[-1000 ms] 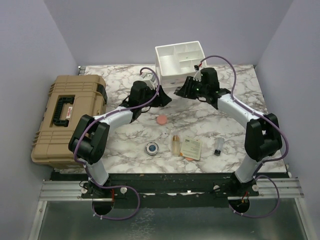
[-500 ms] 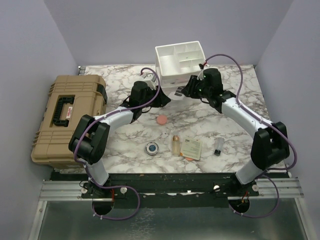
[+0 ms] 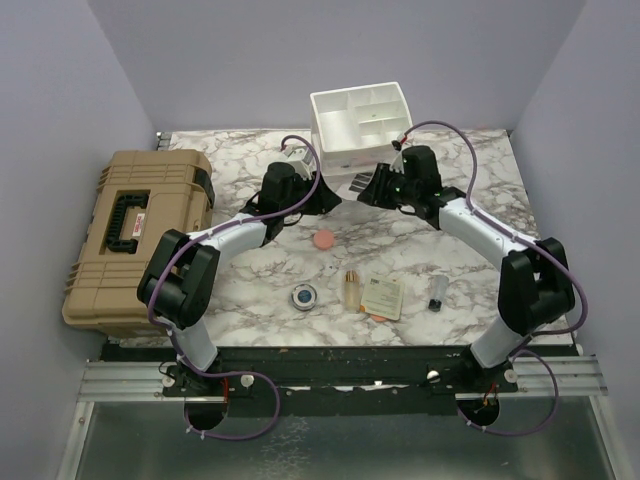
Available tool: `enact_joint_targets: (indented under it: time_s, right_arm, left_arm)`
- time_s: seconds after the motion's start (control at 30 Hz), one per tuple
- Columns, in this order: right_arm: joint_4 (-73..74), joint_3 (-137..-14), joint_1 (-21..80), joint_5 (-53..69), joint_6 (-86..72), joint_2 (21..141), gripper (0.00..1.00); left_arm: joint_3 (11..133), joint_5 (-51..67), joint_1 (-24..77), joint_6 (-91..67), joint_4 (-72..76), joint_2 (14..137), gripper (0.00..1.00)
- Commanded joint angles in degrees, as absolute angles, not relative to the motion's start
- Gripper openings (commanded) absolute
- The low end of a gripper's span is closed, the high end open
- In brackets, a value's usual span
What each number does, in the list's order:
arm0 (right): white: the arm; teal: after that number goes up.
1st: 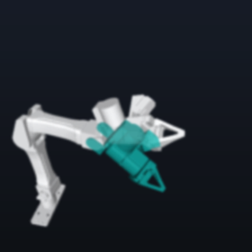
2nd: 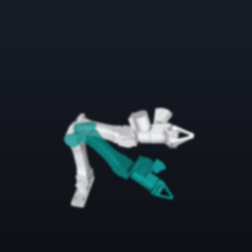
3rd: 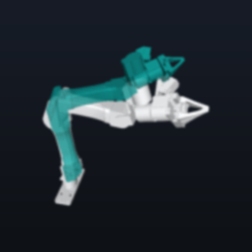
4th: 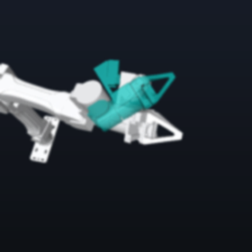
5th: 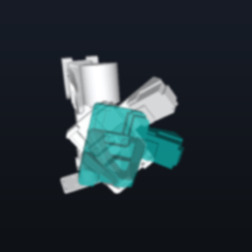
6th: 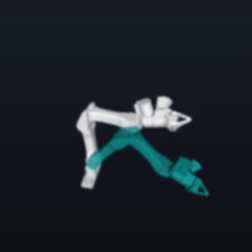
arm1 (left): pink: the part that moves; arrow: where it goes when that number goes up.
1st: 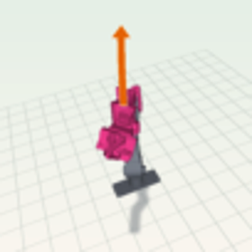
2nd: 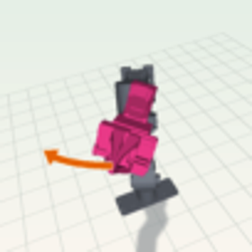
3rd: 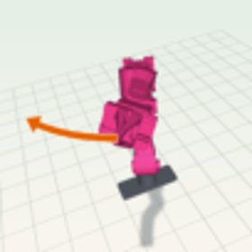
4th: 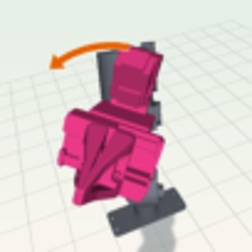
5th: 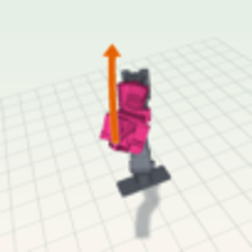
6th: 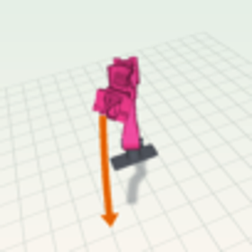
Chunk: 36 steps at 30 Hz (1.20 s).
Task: Organize the makeup
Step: Place the makeup tool in the drawer.
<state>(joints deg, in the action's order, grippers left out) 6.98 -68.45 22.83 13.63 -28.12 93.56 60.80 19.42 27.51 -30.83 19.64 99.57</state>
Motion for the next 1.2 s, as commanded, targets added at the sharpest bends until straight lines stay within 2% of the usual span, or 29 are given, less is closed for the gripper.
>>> enact_joint_targets:
  time_s: [0.0,0.37,0.73,0.97,1.17]
  right_arm:
    - [6.95,-69.54,23.17,17.97,-29.77,96.0,0.36]
    - [2.5,-75.06,23.19,21.24,-32.69,102.8,0.36]
    - [-6.91,-71.79,23.16,22.36,-38.64,99.98,0.36]
    - [-6.98,-72.95,23.11,24.1,-40.99,100.39,0.37]
    - [-8.28,-72.79,23.09,21.18,-41.24,96.96,0.41]
  left_arm:
    - [61.74,18.63,27.86,-30.67,20.11,99.47,0.4]
    - [62.84,18.98,27.86,-30.67,19.95,99.72,0.39]
    - [63.36,18.76,27.86,-30.28,19.32,100.54,0.34]
    - [63.75,18.38,27.86,-29.17,17.6,100.62,0.31]
    - [64.14,17.84,27.86,-28.21,15.9,100.99,0.26]
